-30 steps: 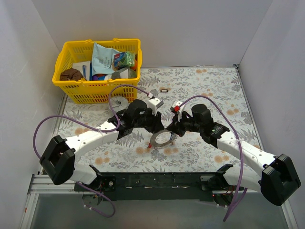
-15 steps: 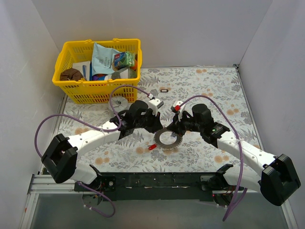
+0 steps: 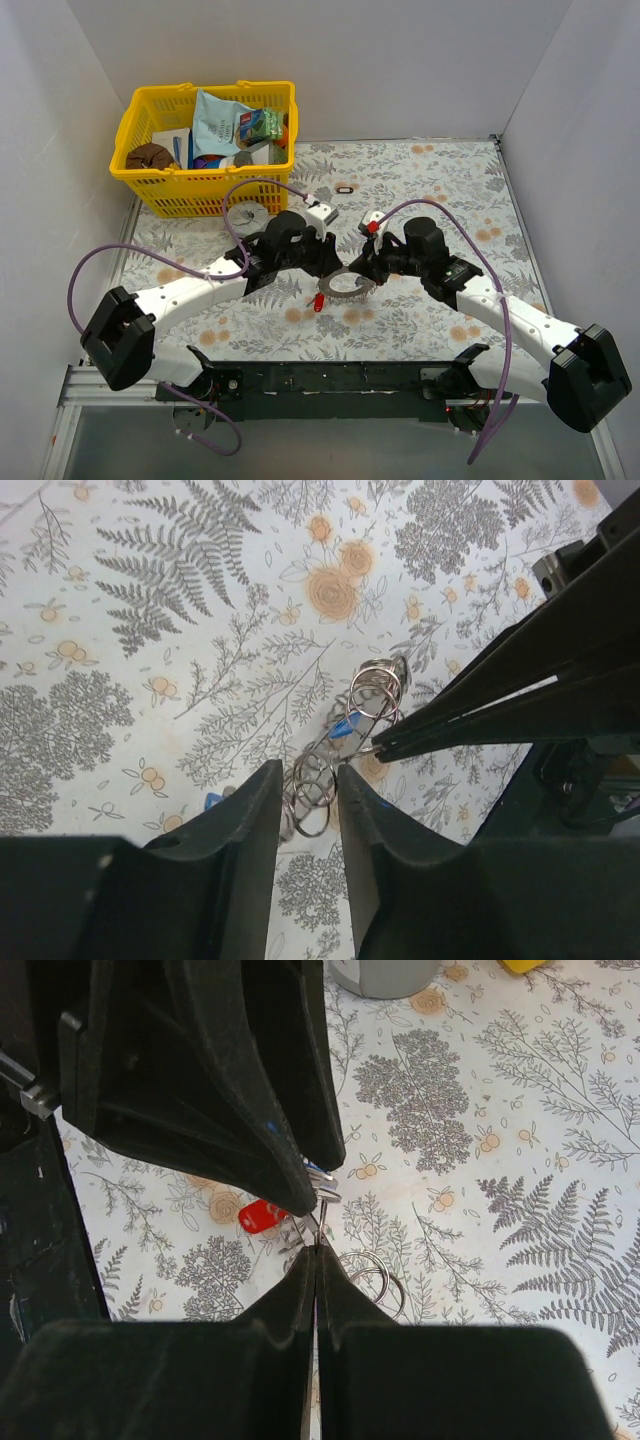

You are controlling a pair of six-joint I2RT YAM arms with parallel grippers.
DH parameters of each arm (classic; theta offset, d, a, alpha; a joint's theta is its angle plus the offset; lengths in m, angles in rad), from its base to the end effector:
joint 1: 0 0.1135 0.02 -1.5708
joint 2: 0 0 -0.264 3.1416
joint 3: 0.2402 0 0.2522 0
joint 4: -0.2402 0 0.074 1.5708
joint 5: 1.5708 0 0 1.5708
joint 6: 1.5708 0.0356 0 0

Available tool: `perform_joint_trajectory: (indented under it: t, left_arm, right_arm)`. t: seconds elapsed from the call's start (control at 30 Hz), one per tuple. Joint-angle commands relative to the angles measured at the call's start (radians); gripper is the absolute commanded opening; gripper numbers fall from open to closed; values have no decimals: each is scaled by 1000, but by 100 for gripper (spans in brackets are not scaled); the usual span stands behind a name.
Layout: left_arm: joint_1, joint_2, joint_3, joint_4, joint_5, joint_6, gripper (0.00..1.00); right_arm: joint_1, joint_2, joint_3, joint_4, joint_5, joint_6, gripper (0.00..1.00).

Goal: Put the keys on the keyring

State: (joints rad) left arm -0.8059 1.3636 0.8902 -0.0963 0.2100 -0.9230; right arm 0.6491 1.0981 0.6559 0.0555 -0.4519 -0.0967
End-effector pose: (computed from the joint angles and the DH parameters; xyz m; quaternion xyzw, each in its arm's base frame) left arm 0.2042 -0.2235 0.2549 -0.0008 0.8739 -0.4228 0.2398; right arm 0.1858 0.1605 0.2580 -0.4111 0.7076 0.3272 0.4726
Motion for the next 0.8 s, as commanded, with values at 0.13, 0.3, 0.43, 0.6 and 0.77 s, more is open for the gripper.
perform_joint_trajectory:
  t: [0.13, 0.3, 0.43, 0.6, 0.77]
  left_arm:
    - [62, -142, -31, 67, 41, 1, 47]
    - [120, -179, -54, 92, 189, 42, 53]
    - [123, -173, -51, 79, 311, 151, 55]
    - [123, -219, -83, 124, 413, 222, 56]
    - [123, -320, -213, 277, 463, 282, 54]
  right_arm:
    - [1, -32, 27, 67, -68, -15, 1]
    - [0, -30, 37, 52, -102, -44, 1]
    - [-2, -26, 57, 30, -128, -74, 1]
    - [-3, -21, 88, -20, -163, -109, 1]
    - [-3, -32, 93, -36, -203, -135, 1]
